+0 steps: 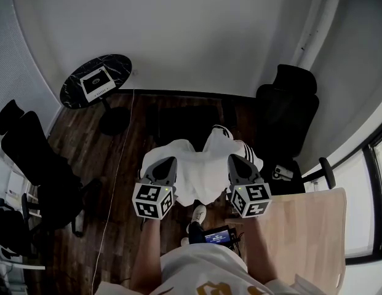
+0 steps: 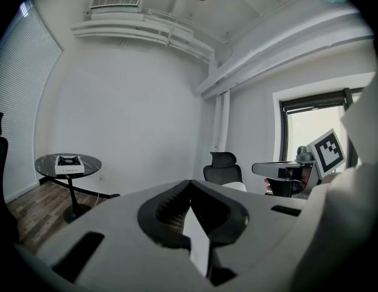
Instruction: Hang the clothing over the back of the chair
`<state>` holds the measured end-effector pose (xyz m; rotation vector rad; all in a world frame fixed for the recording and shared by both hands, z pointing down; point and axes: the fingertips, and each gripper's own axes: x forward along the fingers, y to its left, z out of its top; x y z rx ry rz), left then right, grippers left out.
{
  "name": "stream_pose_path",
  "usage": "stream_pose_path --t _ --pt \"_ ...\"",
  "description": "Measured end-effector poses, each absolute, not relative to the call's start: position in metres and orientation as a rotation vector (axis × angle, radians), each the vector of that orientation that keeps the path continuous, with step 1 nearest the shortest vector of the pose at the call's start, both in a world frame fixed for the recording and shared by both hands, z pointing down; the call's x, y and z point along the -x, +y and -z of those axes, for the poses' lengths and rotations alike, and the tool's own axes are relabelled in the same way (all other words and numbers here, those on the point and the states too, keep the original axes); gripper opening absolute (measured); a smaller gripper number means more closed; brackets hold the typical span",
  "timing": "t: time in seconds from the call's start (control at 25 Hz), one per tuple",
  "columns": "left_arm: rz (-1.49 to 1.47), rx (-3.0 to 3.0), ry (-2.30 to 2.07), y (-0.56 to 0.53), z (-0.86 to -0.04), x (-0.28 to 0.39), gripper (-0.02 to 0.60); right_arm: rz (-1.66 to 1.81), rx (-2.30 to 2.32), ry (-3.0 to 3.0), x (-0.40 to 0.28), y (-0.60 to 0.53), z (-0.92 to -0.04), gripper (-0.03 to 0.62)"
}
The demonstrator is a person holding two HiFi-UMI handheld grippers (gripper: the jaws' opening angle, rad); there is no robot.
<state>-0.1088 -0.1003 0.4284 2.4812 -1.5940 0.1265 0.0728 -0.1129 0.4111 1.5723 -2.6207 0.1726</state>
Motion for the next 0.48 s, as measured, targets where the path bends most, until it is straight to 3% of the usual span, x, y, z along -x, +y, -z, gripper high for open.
stream_pose_path --t 0.48 --pt "-0.112 -2.493 -1.571 -0.1063 -0.4309 0.1064 0.020 -0.166 -1.531 -2.599 -0.0705 -0.1166 -0.4150 0.011"
